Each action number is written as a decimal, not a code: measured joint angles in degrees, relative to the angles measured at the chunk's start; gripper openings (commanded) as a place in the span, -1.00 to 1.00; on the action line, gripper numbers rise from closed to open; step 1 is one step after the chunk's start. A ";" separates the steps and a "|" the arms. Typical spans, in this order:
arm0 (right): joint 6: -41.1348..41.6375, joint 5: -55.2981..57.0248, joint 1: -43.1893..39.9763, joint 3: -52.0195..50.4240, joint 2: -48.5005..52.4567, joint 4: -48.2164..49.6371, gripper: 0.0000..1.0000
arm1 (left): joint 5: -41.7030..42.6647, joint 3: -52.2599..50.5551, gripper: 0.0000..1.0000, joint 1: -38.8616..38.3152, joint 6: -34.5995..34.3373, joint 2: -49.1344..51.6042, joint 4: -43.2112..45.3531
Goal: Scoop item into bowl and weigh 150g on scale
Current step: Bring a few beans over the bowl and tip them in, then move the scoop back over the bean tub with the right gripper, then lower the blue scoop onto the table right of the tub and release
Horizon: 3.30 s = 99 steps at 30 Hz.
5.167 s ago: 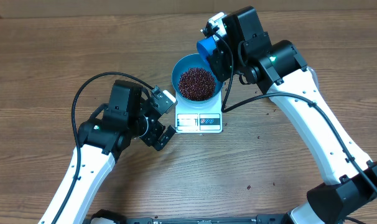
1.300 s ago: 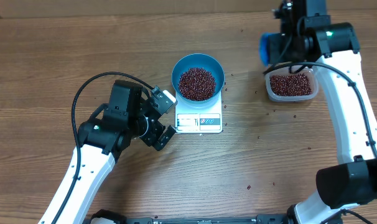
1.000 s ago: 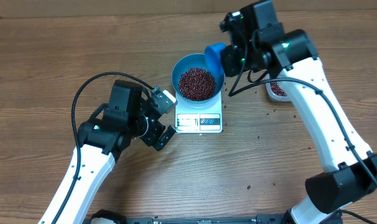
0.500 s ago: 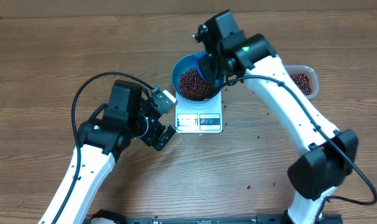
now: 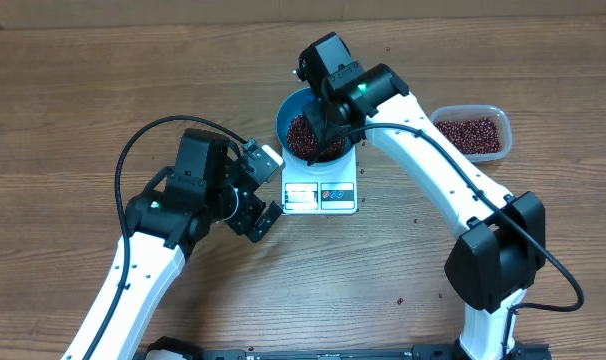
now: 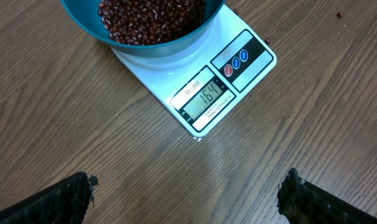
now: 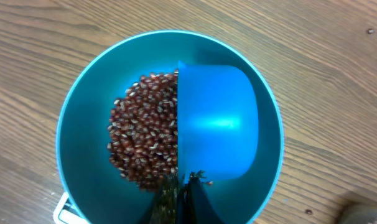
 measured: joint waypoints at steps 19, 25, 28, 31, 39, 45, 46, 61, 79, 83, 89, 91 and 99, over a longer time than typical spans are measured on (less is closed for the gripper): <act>0.48 -8.59 -1.05 0.94 0.00 -2.71 -0.92 | 0.00 0.00 0.99 0.00 0.00 0.00 0.00; 0.28 -17.57 -7.23 4.94 0.00 -5.14 -0.93 | 0.02 0.00 0.99 0.00 0.00 0.00 0.00; -0.48 -24.85 -11.30 5.03 0.00 -6.73 -0.93 | 0.00 0.00 0.99 0.00 0.00 0.00 0.00; -0.87 -28.89 -13.60 5.03 0.00 -7.21 -0.93 | 0.00 0.00 0.99 0.00 0.00 0.00 0.00; -1.07 -33.16 -18.40 5.03 -6.32 -10.27 -0.93 | 0.00 0.00 0.99 0.00 0.00 0.00 0.00; -1.07 -34.99 -23.45 5.03 -10.19 -12.22 -0.93 | 0.02 0.00 0.99 0.00 0.00 0.00 0.00; -1.09 -35.17 -24.41 5.03 -10.21 -12.81 -0.93 | 0.02 0.00 0.99 0.00 0.00 0.00 0.00; 0.48 -17.68 -41.27 5.03 -10.23 -19.78 -0.93 | 0.02 0.00 0.99 0.00 0.00 0.00 0.00; 8.57 20.81 -27.17 3.02 -10.23 -22.12 -0.92 | 0.00 0.00 0.99 0.00 0.00 0.00 0.00; 9.49 20.90 -27.19 3.02 -10.34 -23.06 -0.92 | 0.00 0.00 0.99 0.00 0.00 0.00 0.00; 6.95 4.57 -29.11 2.73 -20.85 -25.09 -0.92 | 0.00 0.00 0.99 0.00 0.00 0.00 0.00; 4.68 -3.61 -32.28 2.75 -25.90 -27.78 -0.92 | 0.00 0.00 0.99 0.00 0.00 0.00 0.00; -4.15 -28.98 -41.68 -15.19 -34.25 -27.54 -0.92 | 0.02 0.00 0.99 0.00 0.00 0.00 0.04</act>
